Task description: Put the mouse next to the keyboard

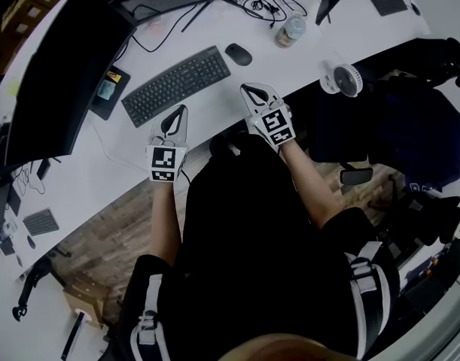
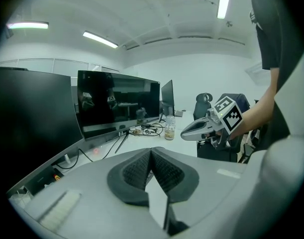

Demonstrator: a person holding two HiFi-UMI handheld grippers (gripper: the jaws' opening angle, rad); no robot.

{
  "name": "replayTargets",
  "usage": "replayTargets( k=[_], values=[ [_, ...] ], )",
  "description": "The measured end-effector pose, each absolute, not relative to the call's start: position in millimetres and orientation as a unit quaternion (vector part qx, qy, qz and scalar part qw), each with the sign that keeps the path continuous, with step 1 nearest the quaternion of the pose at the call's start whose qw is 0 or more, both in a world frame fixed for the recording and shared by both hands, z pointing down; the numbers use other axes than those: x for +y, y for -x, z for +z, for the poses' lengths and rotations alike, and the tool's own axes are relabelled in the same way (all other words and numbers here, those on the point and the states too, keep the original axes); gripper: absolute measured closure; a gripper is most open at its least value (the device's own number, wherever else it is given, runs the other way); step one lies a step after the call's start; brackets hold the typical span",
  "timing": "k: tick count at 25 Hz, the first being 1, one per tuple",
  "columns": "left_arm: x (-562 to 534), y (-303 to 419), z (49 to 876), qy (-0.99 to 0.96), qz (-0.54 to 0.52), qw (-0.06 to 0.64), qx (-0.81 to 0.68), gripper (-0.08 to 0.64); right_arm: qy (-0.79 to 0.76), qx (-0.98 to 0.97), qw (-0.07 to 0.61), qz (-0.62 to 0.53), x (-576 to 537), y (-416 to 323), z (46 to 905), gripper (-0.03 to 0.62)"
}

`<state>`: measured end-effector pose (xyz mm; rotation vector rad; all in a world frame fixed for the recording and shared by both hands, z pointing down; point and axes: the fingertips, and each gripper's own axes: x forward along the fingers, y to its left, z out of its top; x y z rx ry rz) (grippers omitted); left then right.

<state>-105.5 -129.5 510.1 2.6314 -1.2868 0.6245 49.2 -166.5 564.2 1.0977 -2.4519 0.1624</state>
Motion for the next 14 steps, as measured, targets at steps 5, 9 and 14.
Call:
replayTargets(
  k=[5,9,14],
  values=[
    [-120,109,506,-0.881,0.206,0.066,-0.42,0.561,-0.407,-0.885,0.221,0.054,-156,-44,558,0.591],
    [-111,115,508,-0.884,0.207,0.065,-0.414,0.56,-0.412,-0.884,0.216,0.05,-147,-40,557,0.591],
    [-102,121,507,-0.888,0.203,0.061,-0.409,0.56,-0.411,-0.885,0.213,0.042,-138,-34,553,0.591]
  ],
)
